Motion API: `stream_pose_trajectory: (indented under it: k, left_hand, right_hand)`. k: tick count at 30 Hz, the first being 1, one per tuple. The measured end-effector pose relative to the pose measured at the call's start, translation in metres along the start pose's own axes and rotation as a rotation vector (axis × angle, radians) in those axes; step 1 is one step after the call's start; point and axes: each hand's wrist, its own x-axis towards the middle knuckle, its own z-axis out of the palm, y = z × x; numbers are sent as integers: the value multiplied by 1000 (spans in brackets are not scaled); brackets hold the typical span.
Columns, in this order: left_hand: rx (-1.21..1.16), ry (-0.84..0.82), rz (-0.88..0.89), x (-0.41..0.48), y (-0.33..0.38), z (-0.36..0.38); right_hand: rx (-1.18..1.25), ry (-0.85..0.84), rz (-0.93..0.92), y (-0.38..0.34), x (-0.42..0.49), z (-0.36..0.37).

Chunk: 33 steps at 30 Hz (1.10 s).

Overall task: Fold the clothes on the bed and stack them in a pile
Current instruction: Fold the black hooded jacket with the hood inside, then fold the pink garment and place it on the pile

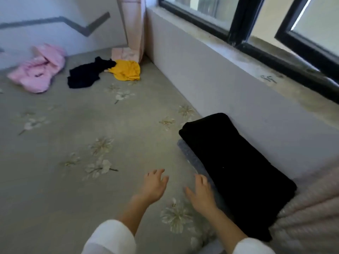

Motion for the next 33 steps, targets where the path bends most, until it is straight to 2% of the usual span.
stream_pose_trajectory:
  k: [9, 15, 21, 26, 33]
  left_hand:
    - [-121, 337, -260, -209, -188, -93]
    - [-253, 555, -468, -366, -306, -119]
    - [-265, 709, -711, -502, -416, -145]
    - [-224, 779, -853, -576, -502, -169]
    - [-161, 825, -922, -626, -638, -222]
  right_hand:
    - [-81, -280, -387, -182, -135, 112]
    - [-135, -436, -662, -296, -244, 201]
    - [-224, -543, -947, -412, -346, 283]
    - [-287, -643, -1145, -500, -422, 350]
    - [-318, -673, -1209, -620, -467, 449]
